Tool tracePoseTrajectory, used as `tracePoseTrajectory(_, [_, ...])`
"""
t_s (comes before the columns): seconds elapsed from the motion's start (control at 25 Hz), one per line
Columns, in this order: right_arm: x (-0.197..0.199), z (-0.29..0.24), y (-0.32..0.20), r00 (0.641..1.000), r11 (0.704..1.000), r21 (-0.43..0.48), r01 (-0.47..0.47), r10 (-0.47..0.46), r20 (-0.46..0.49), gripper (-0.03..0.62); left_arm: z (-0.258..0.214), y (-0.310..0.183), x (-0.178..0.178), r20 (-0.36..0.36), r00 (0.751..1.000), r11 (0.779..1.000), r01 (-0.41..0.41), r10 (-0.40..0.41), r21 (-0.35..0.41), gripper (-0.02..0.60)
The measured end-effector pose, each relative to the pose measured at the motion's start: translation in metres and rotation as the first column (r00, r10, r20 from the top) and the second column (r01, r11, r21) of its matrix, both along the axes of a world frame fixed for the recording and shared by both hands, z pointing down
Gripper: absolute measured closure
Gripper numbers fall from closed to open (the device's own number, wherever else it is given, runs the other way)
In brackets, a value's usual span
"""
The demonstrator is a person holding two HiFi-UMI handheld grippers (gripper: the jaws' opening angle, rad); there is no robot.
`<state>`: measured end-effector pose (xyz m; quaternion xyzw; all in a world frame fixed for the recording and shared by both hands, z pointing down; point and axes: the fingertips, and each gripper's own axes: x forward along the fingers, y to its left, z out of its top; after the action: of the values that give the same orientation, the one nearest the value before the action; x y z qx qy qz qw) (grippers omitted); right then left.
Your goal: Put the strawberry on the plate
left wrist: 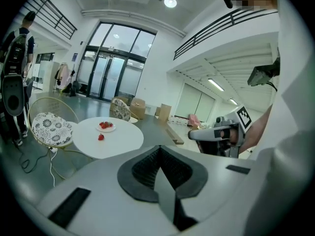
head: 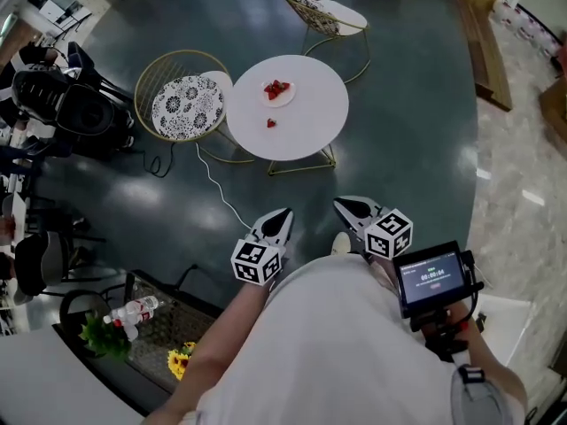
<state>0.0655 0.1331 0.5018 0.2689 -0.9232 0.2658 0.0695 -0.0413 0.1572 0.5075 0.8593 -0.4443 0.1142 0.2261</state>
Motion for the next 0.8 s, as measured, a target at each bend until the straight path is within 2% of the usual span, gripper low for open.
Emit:
tracePoseTrajectory(0.16, [-0.005,-0.003,-0.001,1.0,1.0,0.009,0.02,-0.02,0.004,0.588,0.0,0.003,-0.006,-0.006,1.0,1.0,0.026,-0.027,-0.003,0.576])
tracePoseTrajectory(0.36, [0.025,0.009,-0.044,0.999,0.999,-0.022,0.037,-0.037,0.013,0.588,0.007,-0.034,0.021,0.007,0.998,0.998,0.057,-0.057,-0.035,0.575])
tracePoseTrajectory(0.52, [0.011,0.009,-0.056,0.998,0.997,-0.03,0.066,-0.065,0.024,0.588,0.0,-0.046,0.003,0.028,0.995,0.995,0.093,-0.092,-0.029,0.575])
tracePoseTrajectory(0.8, [0.007,0.009,-0.067,0.999,0.998,-0.048,0.048,-0.049,-0.007,0.588,0.013,-0.06,-0.008,-0.002,0.996,0.994,0.094,-0.094,-0.061,0.575])
